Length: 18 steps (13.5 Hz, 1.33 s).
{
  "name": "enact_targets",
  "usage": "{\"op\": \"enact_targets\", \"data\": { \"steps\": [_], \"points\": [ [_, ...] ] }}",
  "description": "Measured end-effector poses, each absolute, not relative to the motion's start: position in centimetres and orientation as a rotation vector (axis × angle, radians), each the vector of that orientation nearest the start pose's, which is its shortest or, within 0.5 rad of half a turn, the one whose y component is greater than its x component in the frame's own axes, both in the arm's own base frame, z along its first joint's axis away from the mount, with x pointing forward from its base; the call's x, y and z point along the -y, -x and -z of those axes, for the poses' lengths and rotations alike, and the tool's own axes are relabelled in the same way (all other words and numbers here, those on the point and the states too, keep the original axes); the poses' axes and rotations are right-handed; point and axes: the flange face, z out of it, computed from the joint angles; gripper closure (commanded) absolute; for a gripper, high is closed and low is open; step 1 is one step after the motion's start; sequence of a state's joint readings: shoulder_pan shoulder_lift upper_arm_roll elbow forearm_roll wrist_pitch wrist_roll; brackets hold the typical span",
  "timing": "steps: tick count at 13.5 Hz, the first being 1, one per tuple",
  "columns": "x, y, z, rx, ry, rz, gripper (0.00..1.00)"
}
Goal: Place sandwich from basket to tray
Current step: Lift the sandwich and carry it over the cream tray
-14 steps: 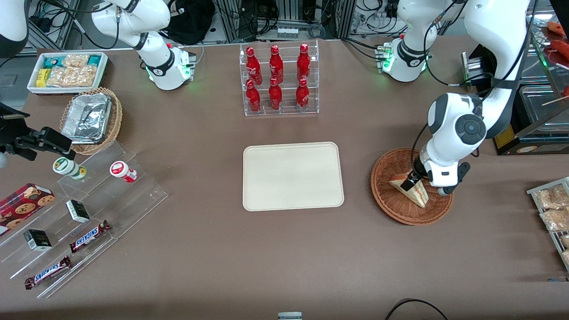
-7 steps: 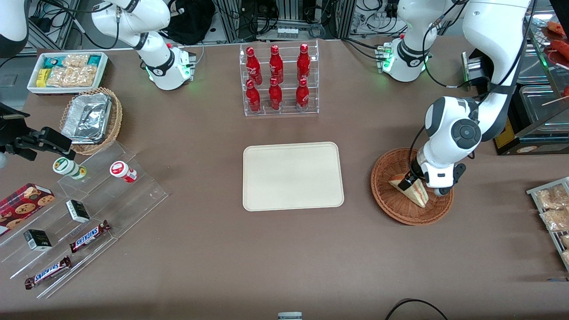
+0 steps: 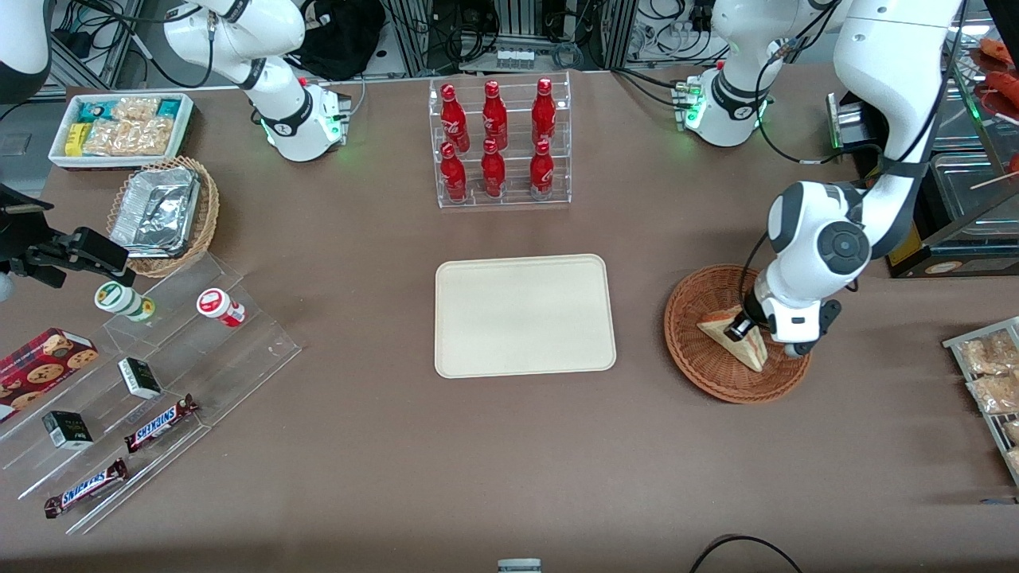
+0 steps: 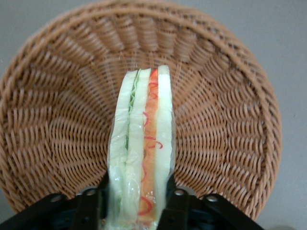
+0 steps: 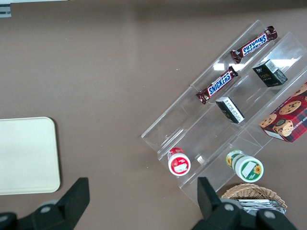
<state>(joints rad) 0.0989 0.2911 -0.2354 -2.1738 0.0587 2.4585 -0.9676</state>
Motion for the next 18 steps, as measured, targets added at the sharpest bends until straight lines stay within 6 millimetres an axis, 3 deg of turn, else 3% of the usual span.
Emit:
{"op": "enact_targets", "data": {
  "steps": [3,6,9,11,12,14,18],
  "points": [
    [7.2,-56.9,-28.1,1.211,2.902,-0.067,0.91],
    [8.8,-58.8,-34.2,1.156,2.868,-0.158,0.91],
    [13.5,-59.6,-41.5,1.046,2.894,-0.158,0.93],
    [18.3,-59.5,-44.6,0.975,2.945,-0.100,0.93],
    [20.7,-59.0,-45.3,0.937,2.966,-0.082,0.93],
    [26.2,-57.2,-45.0,0.805,3.000,-0.093,0.93],
    [36.1,-52.9,-40.4,0.562,3.020,-0.170,0.92]
  ]
}}
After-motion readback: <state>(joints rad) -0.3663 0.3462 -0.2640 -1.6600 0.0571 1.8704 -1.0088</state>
